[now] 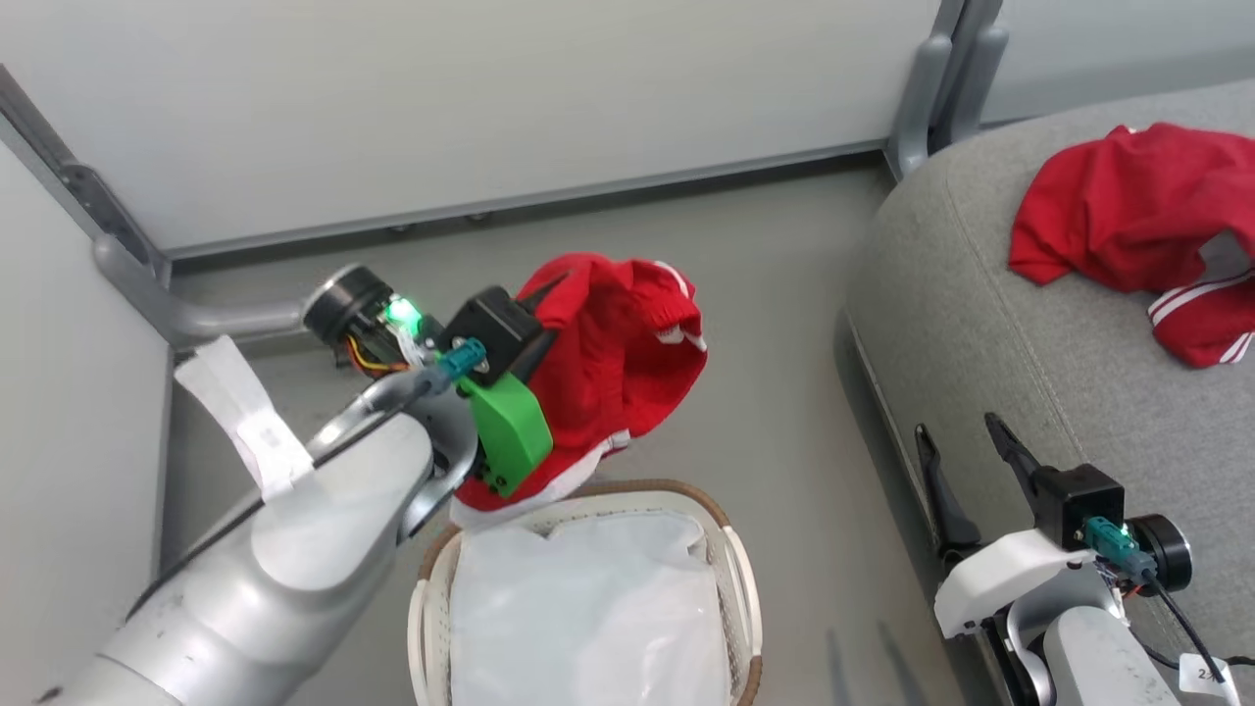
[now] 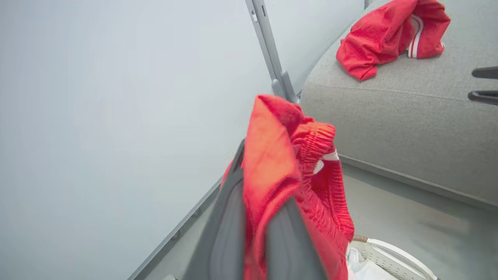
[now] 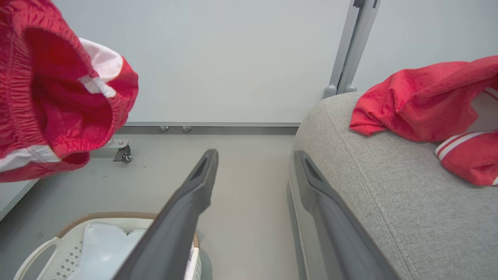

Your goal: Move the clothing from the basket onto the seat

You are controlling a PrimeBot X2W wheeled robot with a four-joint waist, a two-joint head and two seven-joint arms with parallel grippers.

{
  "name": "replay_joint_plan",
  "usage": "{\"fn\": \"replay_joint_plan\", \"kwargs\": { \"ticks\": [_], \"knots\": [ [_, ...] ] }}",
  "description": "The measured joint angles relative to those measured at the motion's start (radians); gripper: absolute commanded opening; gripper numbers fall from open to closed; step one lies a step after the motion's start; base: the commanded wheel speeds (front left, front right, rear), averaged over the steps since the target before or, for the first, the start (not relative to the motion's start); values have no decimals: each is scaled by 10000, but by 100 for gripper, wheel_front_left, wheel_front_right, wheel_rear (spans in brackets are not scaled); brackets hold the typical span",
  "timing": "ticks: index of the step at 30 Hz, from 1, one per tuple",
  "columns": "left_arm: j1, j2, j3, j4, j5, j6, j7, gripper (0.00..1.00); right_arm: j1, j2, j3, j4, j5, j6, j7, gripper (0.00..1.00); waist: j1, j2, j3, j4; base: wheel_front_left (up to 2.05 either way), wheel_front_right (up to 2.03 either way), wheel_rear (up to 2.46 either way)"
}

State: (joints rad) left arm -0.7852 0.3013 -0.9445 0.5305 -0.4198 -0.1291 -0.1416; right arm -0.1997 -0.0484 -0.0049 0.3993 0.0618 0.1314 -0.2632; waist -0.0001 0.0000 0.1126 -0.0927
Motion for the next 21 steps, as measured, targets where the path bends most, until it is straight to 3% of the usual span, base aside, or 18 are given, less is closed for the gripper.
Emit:
{"fn": "replay_joint_plan", "kwargs": {
  "ticks": [10, 21],
  "knots": [
    [-1239, 531, 637, -1197, -431, 148, 717, 0, -213, -2, 560, -104, 94, 0, 0, 100, 0, 0, -1258, 103, 0, 0, 0],
    [-1544, 316, 600, -1440, -621, 182, 1041, 0, -1471, -4, 2226, -903, 1076, 0, 0, 100, -1, 0, -1591, 102, 0, 0, 0]
  ]
}}
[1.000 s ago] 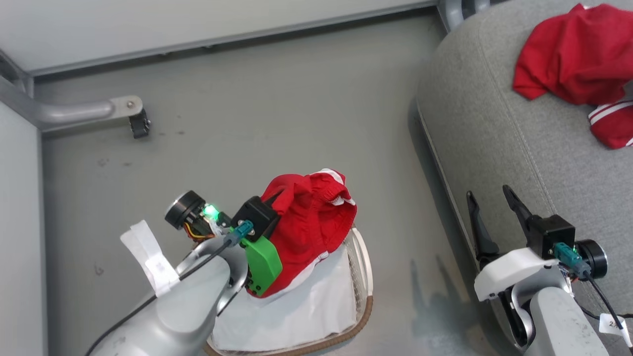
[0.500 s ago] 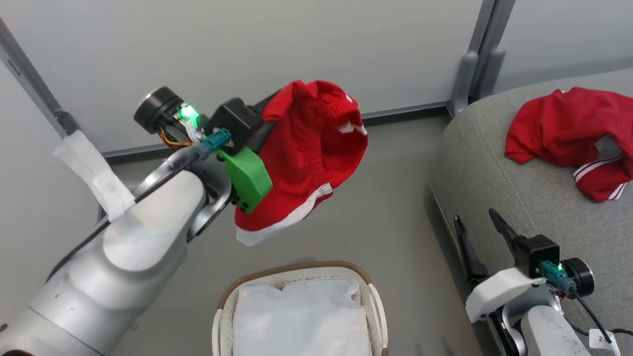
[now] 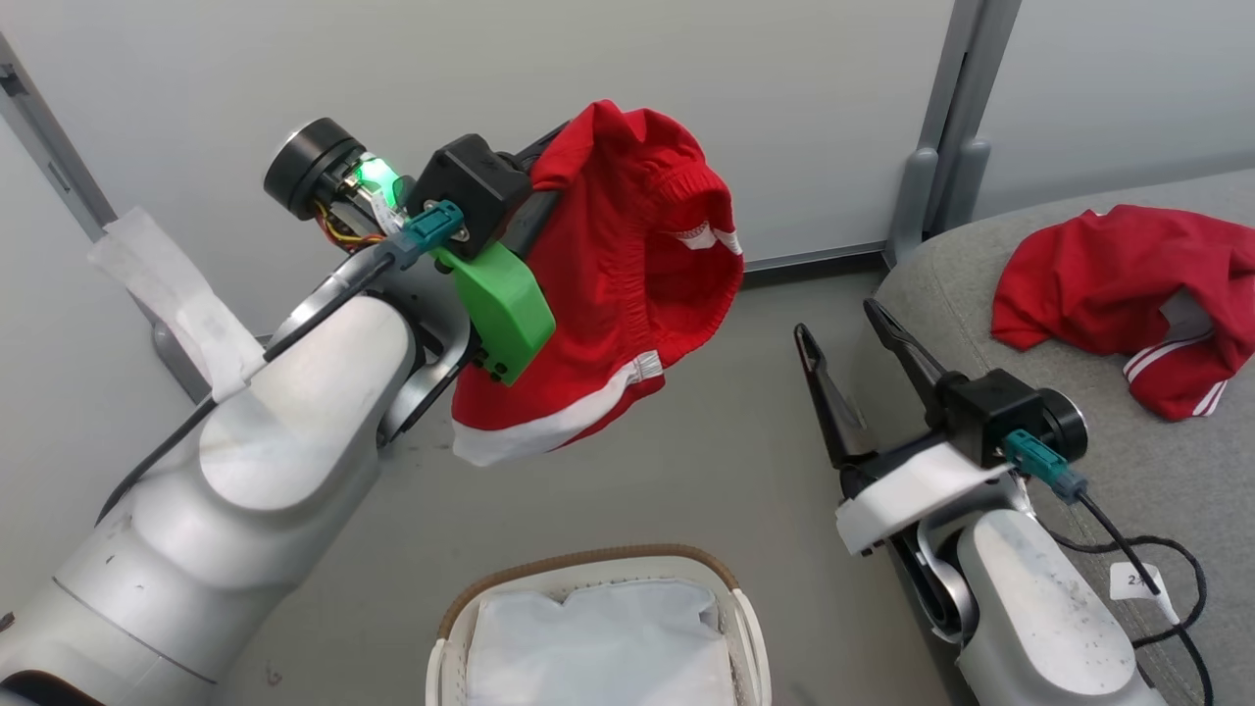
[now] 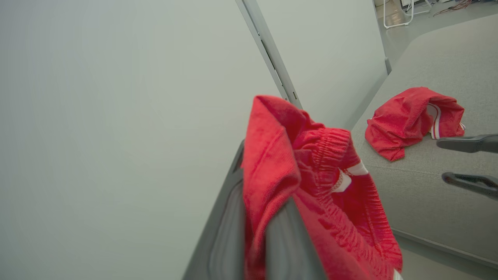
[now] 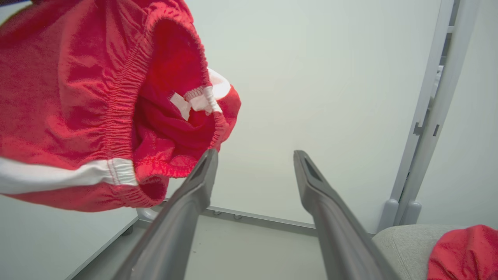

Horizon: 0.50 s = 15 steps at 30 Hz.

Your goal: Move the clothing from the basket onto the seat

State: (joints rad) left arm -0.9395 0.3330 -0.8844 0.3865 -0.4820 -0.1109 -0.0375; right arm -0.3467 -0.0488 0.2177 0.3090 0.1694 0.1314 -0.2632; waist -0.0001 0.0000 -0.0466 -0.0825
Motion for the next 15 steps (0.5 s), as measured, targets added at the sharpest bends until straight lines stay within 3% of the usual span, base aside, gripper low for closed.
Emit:
{"fn": "replay_joint_plan", "kwargs": {
  "ticks": [6, 15],
  "knots": [
    [-38, -142, -205, -322, -12, -4, 8, 0, -844, 6, 481, 173, -94, 0, 0, 100, 1, 0, -45, 245, 0, 0, 0],
    [67, -261, -554, -1009, -180, -48, -182, 0, -2280, 2, 807, 2130, -593, 0, -2, 100, 1, 0, -65, 678, 0, 0, 0]
  ]
}}
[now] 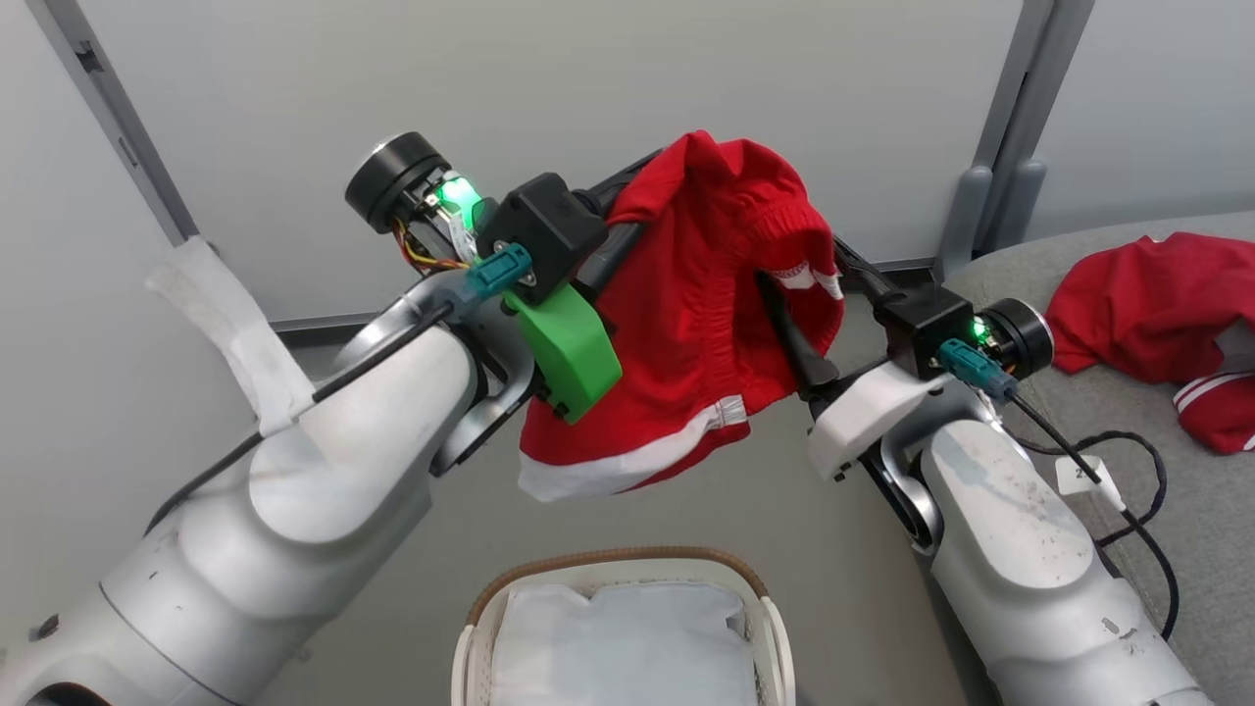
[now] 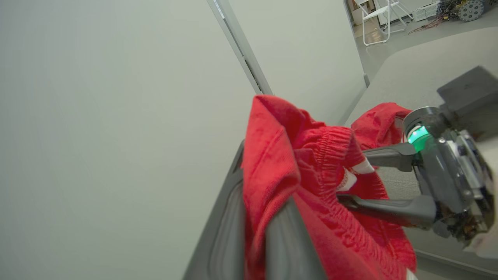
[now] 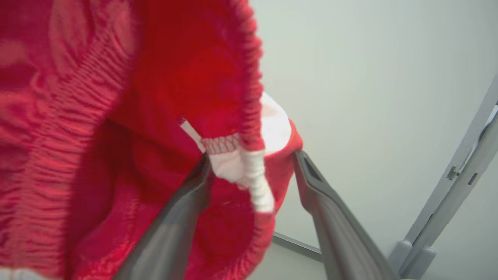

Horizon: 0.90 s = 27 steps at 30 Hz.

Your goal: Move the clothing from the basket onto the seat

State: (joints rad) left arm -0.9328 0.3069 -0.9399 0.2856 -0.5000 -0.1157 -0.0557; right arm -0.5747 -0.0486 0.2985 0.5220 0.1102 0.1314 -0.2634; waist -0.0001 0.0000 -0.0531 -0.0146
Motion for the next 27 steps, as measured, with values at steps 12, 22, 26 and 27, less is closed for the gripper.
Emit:
{"fn": "replay_joint_plan", "kwargs": {
  "ticks": [12, 22, 26, 27],
  "knots": [
    [1387, -36, -21, -407, -840, 291, -408, 20, -924, 0, 272, 1342, 270, 0, 2, 0, 0, 0, -140, 269, 0, 0, 0],
    [3767, -251, 146, 336, -1678, 959, -1593, 100, -811, 2, -510, 1154, -67, 0, 2, 0, 0, 0, -243, 262, 0, 0, 0],
    [4389, -347, 151, 754, -1766, 1026, -1825, 100, -763, -2, -861, 1022, -282, 0, 2, 0, 0, 0, -222, 216, 0, 0, 0],
    [4535, -384, 171, 834, -1799, 1026, -1860, 100, -755, -4, -947, 982, -336, 0, 2, 0, 0, 0, -218, 206, 0, 0, 0]
  ]
}}
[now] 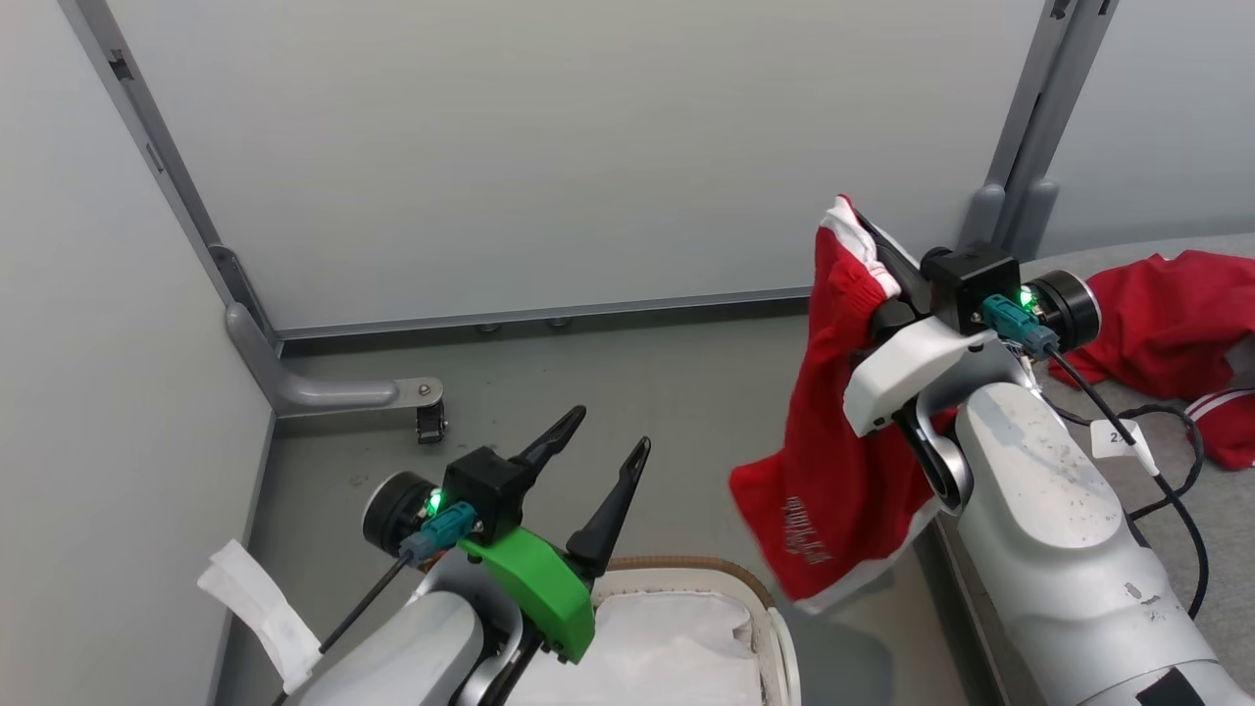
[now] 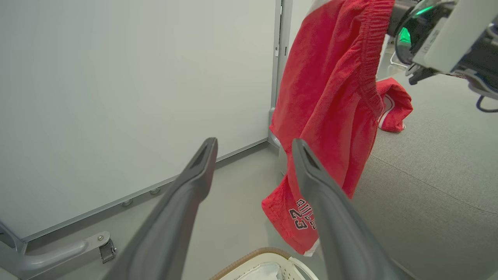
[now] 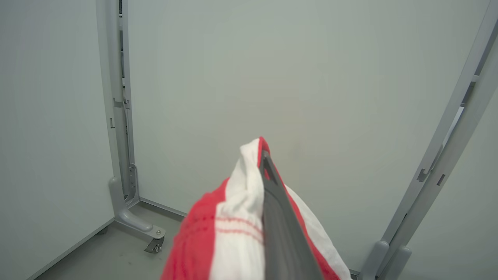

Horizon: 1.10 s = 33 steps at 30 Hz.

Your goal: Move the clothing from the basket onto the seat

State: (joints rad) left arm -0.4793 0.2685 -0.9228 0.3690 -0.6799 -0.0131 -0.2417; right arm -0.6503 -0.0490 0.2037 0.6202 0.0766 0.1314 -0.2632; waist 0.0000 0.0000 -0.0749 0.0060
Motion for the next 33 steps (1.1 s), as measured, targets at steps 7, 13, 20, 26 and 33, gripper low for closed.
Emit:
{"fn": "replay_joint_plan", "kwargs": {
  "ticks": [7, 13, 20, 26, 33],
  "knots": [
    [875, -77, 111, 318, -44, 42, -157, 100, 241, 4, -502, -203, -268, 0, 0, 0, 0, 0, 13, -126, 0, 0, 0],
    [1478, -247, 272, 257, 35, 42, -194, 100, 341, 2, -715, -301, -420, 0, 0, 0, 0, 0, 70, -219, 0, 0, 0],
    [1688, -405, 640, -6, 439, 52, -209, 100, 406, 4, -924, -368, -531, 0, 0, 0, 0, 0, 176, -396, 0, 0, 0],
    [1893, -658, 970, -224, 821, 69, -224, 100, 402, 4, -1202, -500, -915, 0, 0, 0, 0, 0, 349, -863, 0, 0, 0],
    [2066, -970, 1373, -313, 1313, -61, -230, 100, 432, -134, -1804, -616, -1515, 0, 0, 0, 0, 0, 614, -1781, 0, 0, 0]
  ]
}}
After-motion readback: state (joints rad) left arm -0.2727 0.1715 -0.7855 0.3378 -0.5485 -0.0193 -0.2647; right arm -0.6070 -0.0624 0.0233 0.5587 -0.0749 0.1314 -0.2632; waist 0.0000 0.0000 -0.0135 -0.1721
